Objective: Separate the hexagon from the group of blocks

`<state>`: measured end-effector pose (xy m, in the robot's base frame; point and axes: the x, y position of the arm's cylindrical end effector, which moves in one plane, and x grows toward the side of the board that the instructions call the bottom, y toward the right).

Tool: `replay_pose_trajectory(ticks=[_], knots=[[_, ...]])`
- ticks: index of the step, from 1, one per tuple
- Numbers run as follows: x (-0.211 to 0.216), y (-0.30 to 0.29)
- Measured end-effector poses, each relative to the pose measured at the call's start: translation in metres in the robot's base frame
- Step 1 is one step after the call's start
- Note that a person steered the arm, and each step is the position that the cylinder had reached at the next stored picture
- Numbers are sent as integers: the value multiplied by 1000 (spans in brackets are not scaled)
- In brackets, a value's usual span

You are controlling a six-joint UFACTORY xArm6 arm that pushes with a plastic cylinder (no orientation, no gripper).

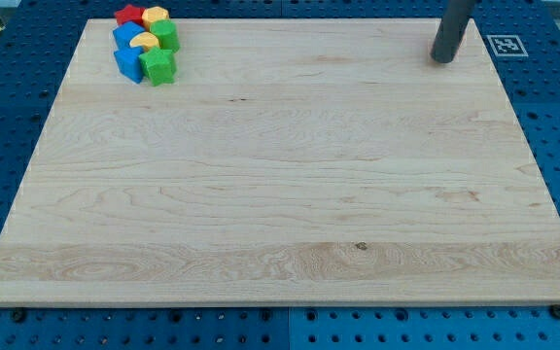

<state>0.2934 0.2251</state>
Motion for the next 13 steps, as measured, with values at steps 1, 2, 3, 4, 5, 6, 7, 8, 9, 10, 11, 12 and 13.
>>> replay_pose_trajectory(ticks=[1,2,3,4,5,6,7,8,9,10,11,12,13], knots=[[68,-15],[76,-16],[114,-43],[159,-97],[159,-97],[167,-126],[200,-212],[207,-313],[190,-405],[146,-484],[115,-529],[110,-530],[74,-530]])
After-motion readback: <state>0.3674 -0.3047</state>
